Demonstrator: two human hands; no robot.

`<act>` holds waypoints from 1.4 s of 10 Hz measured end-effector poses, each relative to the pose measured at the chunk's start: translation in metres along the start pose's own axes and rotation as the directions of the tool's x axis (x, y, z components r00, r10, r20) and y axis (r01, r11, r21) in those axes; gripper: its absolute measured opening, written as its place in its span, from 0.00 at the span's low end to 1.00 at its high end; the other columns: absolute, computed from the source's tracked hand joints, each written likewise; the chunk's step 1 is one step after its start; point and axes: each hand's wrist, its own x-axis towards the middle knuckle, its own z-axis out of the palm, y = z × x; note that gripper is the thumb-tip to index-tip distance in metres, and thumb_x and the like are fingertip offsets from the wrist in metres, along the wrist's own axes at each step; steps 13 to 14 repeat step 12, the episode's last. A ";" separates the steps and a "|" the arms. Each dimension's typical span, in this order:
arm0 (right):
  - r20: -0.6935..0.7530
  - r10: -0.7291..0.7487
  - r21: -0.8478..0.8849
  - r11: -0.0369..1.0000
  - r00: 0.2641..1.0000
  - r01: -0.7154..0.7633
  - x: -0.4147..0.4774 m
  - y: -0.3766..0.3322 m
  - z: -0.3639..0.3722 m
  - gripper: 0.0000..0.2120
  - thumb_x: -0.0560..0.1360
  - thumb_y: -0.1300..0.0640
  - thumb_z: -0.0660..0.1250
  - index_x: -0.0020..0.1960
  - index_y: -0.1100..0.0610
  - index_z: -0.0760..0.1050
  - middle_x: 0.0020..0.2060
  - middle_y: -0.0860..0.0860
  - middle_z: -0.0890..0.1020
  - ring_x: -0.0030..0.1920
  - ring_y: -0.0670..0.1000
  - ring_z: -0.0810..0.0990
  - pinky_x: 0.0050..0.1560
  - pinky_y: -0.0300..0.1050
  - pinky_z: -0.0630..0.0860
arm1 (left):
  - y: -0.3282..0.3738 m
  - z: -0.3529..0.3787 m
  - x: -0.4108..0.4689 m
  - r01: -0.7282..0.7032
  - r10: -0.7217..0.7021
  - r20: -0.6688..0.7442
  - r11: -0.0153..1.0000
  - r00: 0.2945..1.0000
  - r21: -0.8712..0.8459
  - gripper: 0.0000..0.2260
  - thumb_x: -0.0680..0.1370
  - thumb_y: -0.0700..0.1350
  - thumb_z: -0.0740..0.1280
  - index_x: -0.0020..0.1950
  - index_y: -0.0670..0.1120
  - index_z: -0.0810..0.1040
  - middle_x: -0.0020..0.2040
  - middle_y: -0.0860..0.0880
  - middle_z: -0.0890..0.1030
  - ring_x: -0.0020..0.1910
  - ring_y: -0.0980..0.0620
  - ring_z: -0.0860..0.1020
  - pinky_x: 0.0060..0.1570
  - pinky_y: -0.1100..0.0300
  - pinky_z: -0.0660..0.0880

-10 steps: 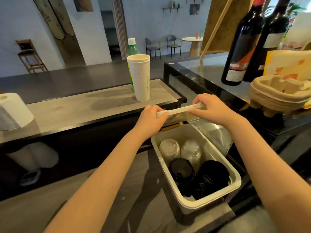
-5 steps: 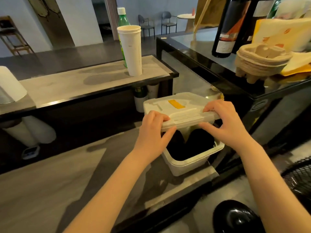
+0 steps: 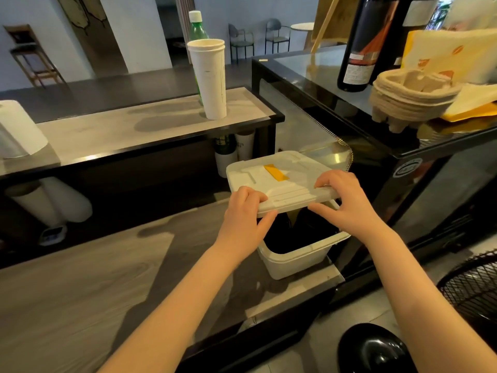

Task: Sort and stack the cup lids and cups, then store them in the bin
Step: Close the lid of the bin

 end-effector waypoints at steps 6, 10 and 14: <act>0.235 0.282 -0.067 0.959 0.930 -0.274 -0.052 0.046 0.025 0.16 0.66 0.55 0.77 0.51 0.52 0.77 0.63 0.48 0.72 0.65 0.49 0.70 0.63 0.43 0.66 | 0.012 0.071 -0.033 0.014 -0.130 0.289 0.928 0.948 0.371 0.14 0.79 0.51 0.60 0.61 0.46 0.71 0.60 0.47 0.70 0.62 0.46 0.66 0.70 0.43 0.56; 0.273 0.354 -0.068 0.935 0.894 -0.349 -0.044 0.035 0.032 0.20 0.75 0.54 0.67 0.67 0.49 0.73 0.73 0.51 0.64 0.71 0.52 0.64 0.72 0.57 0.59 | 0.004 0.062 -0.018 -0.103 -0.056 0.386 0.920 0.921 0.379 0.18 0.79 0.55 0.60 0.67 0.51 0.74 0.69 0.48 0.70 0.65 0.45 0.68 0.61 0.55 0.68; 0.263 0.345 -0.279 0.921 0.901 -0.271 -0.036 0.029 0.035 0.20 0.77 0.55 0.62 0.70 0.51 0.70 0.73 0.53 0.65 0.71 0.53 0.65 0.73 0.58 0.51 | 0.001 0.065 -0.018 -0.091 -0.041 0.363 0.937 0.931 0.338 0.19 0.78 0.56 0.60 0.66 0.51 0.75 0.70 0.48 0.69 0.65 0.46 0.67 0.63 0.55 0.66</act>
